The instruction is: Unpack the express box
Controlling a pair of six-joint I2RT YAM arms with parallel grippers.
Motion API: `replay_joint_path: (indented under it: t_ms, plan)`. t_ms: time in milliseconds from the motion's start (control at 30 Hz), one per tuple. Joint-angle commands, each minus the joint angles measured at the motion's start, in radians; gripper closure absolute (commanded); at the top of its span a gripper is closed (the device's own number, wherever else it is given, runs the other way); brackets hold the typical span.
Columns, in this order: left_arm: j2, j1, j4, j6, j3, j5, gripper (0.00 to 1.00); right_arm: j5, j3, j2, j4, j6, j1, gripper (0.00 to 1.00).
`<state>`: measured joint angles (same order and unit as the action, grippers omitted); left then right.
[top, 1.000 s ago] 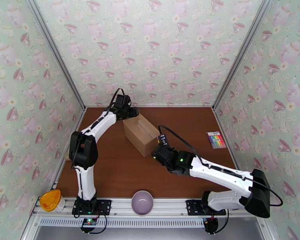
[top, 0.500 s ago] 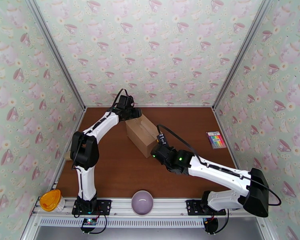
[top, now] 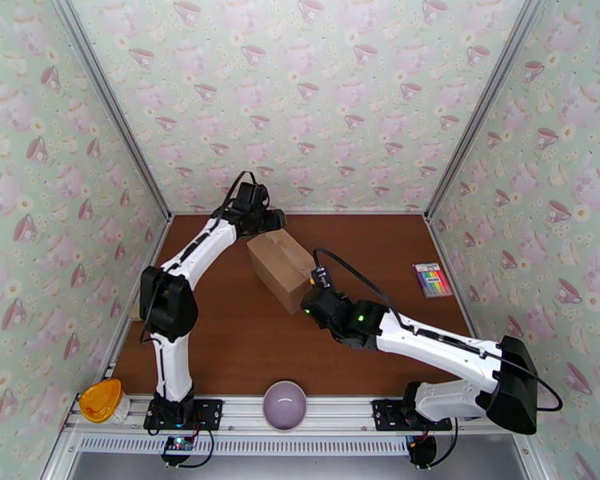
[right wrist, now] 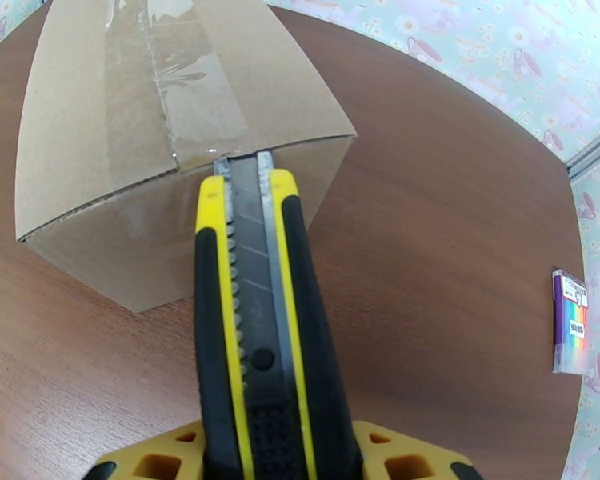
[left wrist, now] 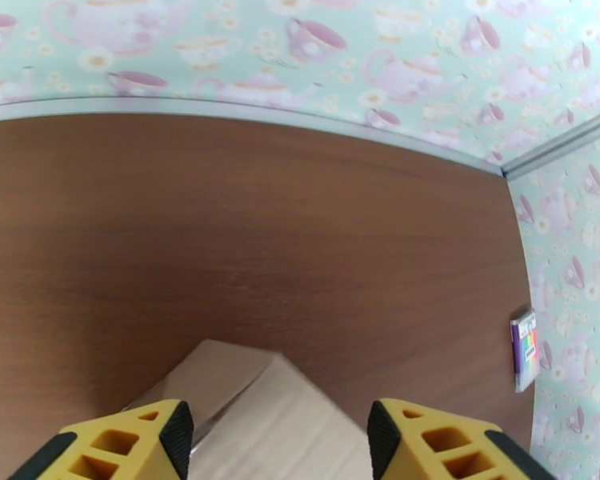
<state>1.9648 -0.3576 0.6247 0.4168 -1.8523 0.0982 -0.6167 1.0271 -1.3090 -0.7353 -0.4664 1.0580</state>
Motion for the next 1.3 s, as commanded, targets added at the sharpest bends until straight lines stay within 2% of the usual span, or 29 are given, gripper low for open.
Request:
replay_joint_path:
  t_ms: [0,133,267,433,633,767,1067,1267]
  plan:
    - [-0.158,0.017,0.026,0.017,0.092,-0.09,0.35,0.01,0.019,0.02,0.019,-0.007,0.001,1.0]
    - [-0.344,0.015,-0.017,0.101,0.32,-0.123,0.39,0.017,0.021,0.017,0.016,-0.006,0.0,1.0]
    - [-0.514,-0.003,-0.061,0.183,0.52,-0.092,0.42,0.022,0.03,0.017,0.001,0.004,0.0,1.0]
    - [-0.612,-0.065,-0.019,0.253,0.641,-0.075,0.44,0.04,0.037,0.028,-0.016,0.006,-0.003,1.0]
    - [-0.625,-0.15,-0.1,0.384,0.813,-0.003,0.51,0.069,0.043,0.022,-0.016,-0.013,-0.003,1.0]
    - [-0.65,-0.186,-0.132,0.421,0.896,0.006,0.51,0.08,0.044,0.026,-0.021,-0.029,-0.004,1.0]
    - [-0.629,-0.259,-0.232,0.486,0.947,0.029,0.52,0.08,0.056,0.03,-0.034,-0.029,-0.003,1.0]
    - [-0.599,-0.308,-0.314,0.535,0.964,-0.005,0.53,0.109,0.064,0.026,-0.043,-0.028,-0.003,1.0]
